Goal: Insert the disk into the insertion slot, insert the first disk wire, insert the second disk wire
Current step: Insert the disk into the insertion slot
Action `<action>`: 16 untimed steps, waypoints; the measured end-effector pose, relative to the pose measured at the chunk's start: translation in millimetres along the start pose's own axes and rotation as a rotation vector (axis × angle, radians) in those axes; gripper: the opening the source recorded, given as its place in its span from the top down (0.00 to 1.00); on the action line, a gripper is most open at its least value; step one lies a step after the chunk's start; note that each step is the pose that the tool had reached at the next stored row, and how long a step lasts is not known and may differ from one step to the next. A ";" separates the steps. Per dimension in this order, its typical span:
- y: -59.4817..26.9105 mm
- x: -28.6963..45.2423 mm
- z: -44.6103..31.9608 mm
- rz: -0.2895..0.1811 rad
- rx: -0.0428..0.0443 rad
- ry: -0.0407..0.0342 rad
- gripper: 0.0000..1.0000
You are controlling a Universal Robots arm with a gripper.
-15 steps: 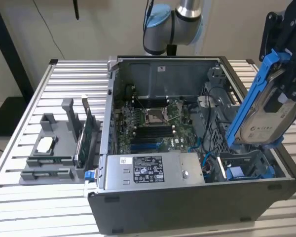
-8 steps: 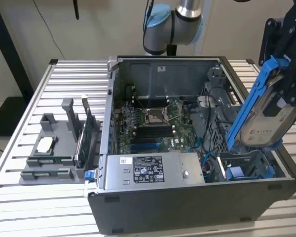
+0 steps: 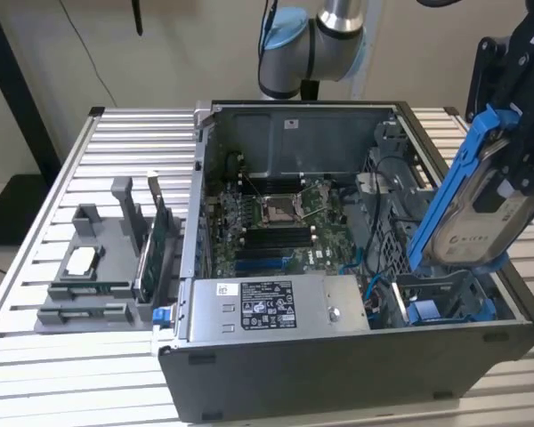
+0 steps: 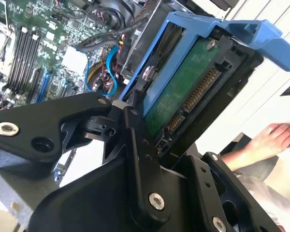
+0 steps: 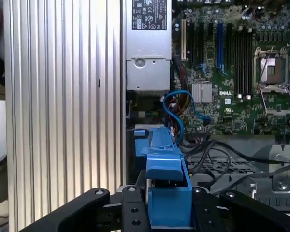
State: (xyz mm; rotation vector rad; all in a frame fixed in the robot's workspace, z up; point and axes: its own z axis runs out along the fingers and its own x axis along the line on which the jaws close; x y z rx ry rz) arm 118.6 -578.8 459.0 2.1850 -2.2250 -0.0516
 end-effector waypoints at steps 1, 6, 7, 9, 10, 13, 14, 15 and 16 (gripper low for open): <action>-0.2 0.0 0.7 0.000 0.0000 -0.0009 0.67; -2.5 0.0 4.9 0.000 -0.0001 -0.0032 0.67; -2.8 0.0 5.8 0.000 -0.0001 -0.0038 0.67; -3.5 0.0 7.1 0.000 -0.0001 -0.0051 0.67; -3.9 0.0 7.6 0.000 -0.0001 -0.0056 0.67; -5.4 0.0 10.1 0.000 -0.0002 -0.0076 0.67; -6.3 0.0 11.3 0.000 -0.0002 -0.0083 0.67; -6.9 0.0 12.7 0.000 -0.0002 -0.0088 0.67; -7.1 0.0 14.4 0.000 -0.0002 -0.0101 0.67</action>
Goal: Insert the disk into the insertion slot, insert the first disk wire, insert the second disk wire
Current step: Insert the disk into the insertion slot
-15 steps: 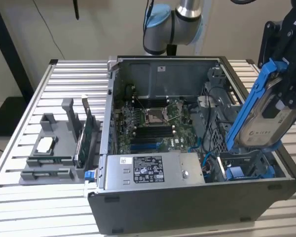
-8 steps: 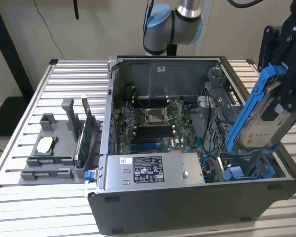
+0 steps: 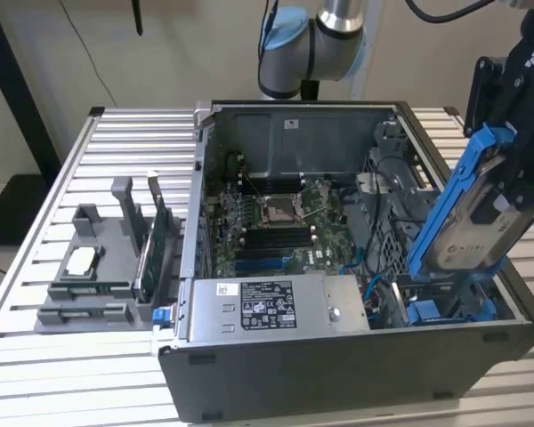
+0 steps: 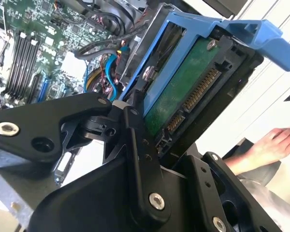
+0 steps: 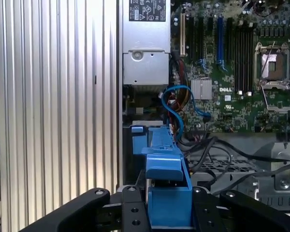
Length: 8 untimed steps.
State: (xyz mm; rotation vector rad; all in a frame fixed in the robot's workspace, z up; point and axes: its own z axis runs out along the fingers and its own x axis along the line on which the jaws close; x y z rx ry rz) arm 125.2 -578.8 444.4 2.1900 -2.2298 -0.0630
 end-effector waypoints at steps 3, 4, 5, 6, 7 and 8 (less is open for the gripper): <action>-0.8 0.0 5.2 0.000 -0.0001 -0.0034 0.67; -1.1 0.1 6.9 0.000 -0.0001 -0.0042 0.67; -1.4 0.1 8.8 0.000 -0.0001 -0.0046 0.67; -1.6 0.1 10.6 0.000 -0.0001 -0.0050 0.67; -1.8 0.2 12.3 0.000 -0.0001 -0.0052 0.67; -2.1 0.2 14.2 0.000 -0.0001 -0.0056 0.67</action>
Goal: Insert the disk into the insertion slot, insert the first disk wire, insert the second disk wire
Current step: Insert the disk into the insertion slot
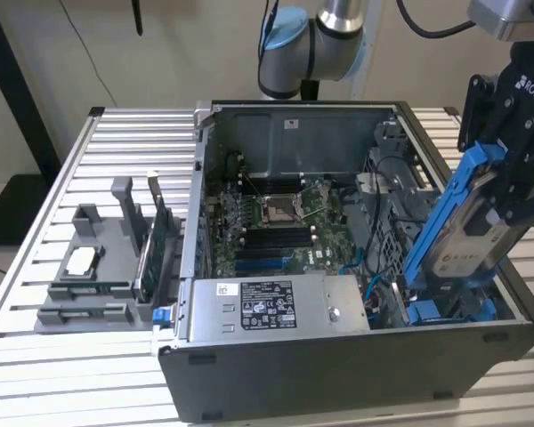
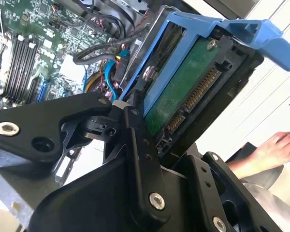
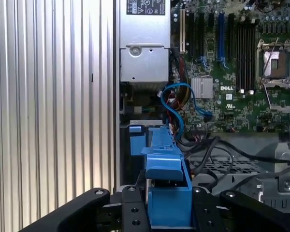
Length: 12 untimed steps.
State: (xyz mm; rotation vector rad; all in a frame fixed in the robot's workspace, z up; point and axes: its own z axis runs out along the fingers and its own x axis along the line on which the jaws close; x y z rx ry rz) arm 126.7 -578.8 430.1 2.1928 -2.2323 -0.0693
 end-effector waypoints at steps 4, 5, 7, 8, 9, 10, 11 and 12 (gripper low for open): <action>-0.6 0.2 7.2 0.000 0.0000 -0.0016 0.67; -0.7 0.2 9.0 0.000 0.0000 -0.0017 0.67; -0.9 0.3 12.7 0.000 0.0000 -0.0021 0.67; -1.0 0.3 14.6 0.000 0.0000 -0.0022 0.67; -1.0 0.4 16.3 0.000 -0.0001 -0.0023 0.67; -1.1 0.4 18.1 0.000 0.0000 -0.0025 0.67; -1.2 0.5 19.8 0.000 -0.0001 -0.0027 0.67; -1.2 0.5 21.3 0.000 -0.0001 -0.0030 0.67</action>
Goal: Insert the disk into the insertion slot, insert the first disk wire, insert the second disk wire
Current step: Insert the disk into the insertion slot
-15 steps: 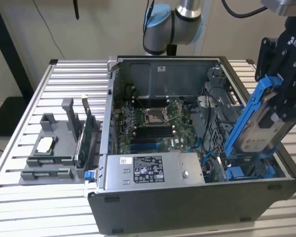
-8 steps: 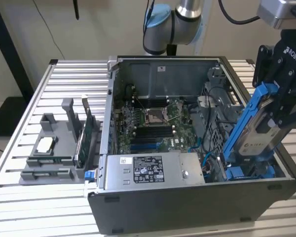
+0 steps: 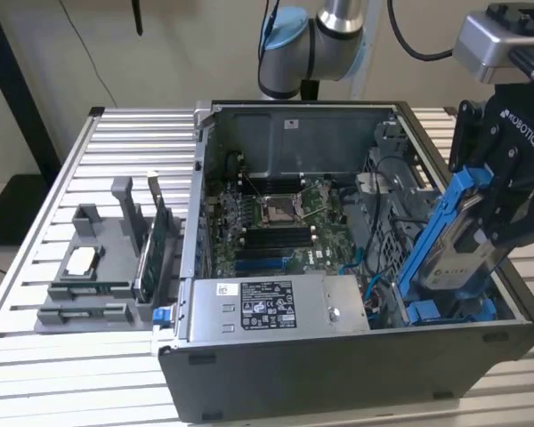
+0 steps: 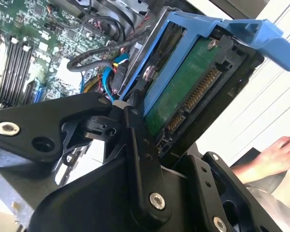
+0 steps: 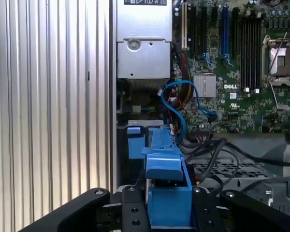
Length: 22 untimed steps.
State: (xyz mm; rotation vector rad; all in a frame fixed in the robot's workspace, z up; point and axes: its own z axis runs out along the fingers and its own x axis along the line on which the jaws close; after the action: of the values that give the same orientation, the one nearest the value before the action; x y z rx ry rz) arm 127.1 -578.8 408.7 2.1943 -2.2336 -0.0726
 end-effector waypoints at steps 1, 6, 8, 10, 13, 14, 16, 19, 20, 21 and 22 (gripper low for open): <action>-0.1 0.0 1.3 0.000 0.0001 0.0000 0.67; -0.4 0.3 9.8 0.000 0.0000 -0.0006 0.67; -0.5 0.4 13.5 0.000 0.0000 -0.0006 0.67; -0.7 0.5 17.2 0.000 0.0000 -0.0007 0.67; -0.9 0.6 22.2 0.000 0.0000 -0.0007 0.67; -0.9 0.6 23.4 0.000 0.0000 -0.0007 0.67; -1.0 0.7 25.5 0.000 0.0000 -0.0008 0.67; -1.0 0.7 26.4 0.000 0.0000 -0.0006 0.67; -1.1 0.7 26.5 0.000 -0.0001 -0.0006 0.67; -1.0 0.7 26.6 0.000 0.0000 -0.0007 0.67; -1.1 0.7 26.6 0.000 0.0000 -0.0008 0.67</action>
State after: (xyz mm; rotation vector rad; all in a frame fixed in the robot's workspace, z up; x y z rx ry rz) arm 127.1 -578.8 382.1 2.1947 -2.2340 -0.0735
